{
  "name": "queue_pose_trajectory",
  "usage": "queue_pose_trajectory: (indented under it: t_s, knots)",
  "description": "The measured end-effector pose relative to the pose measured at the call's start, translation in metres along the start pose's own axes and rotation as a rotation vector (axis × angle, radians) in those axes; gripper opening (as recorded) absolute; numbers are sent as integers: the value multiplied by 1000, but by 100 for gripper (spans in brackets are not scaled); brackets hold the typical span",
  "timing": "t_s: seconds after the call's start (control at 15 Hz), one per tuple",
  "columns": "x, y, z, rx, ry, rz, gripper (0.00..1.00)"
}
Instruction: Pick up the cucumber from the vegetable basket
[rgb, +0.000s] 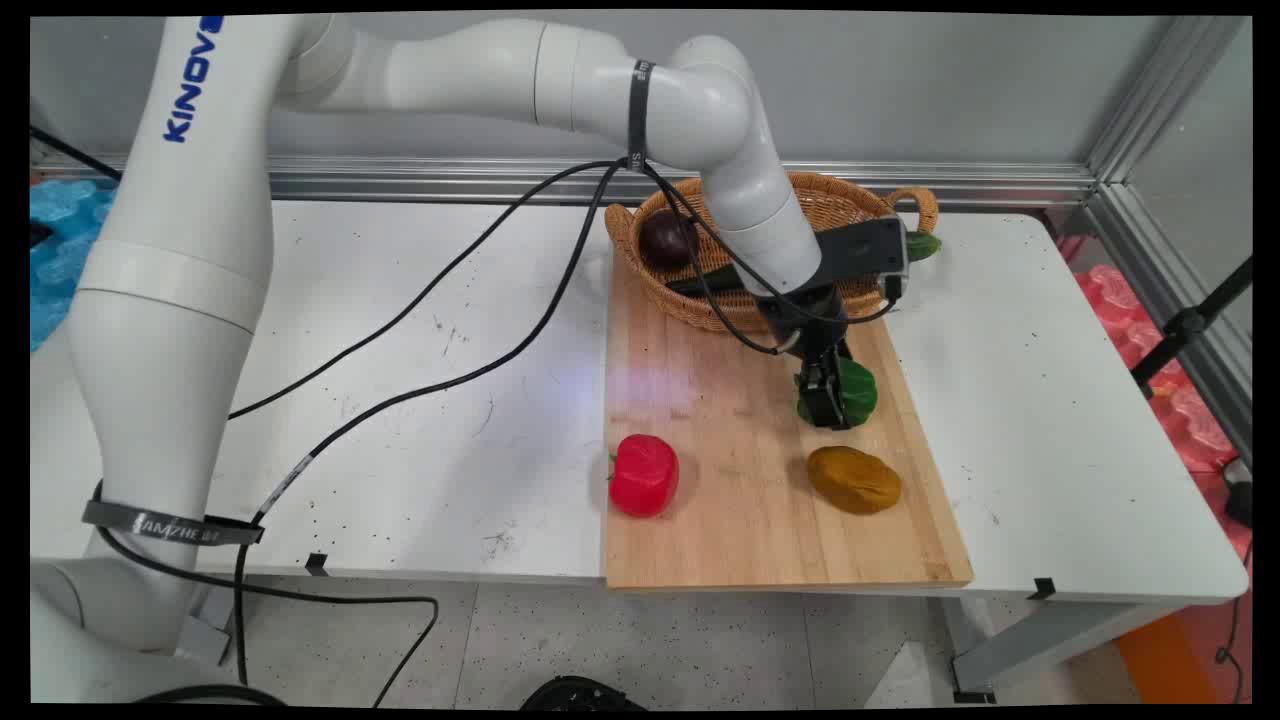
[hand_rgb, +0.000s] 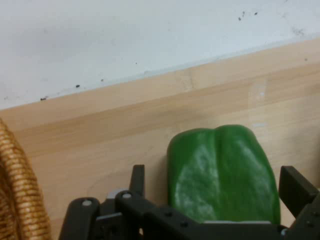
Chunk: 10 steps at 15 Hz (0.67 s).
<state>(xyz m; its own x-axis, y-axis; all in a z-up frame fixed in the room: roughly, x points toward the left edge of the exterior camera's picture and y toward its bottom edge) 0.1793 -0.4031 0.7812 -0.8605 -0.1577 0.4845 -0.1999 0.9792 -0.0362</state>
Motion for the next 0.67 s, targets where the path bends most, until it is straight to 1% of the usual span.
queue_pose_trajectory:
  t_s: [0.2,0.33,0.53,0.67]
  knots:
    - [4,1,-12,2,15,4,100]
    - [8,2,-26,6,28,3,100]
    - [13,4,-54,16,44,-6,100]
    - [13,7,-79,25,49,-23,100]
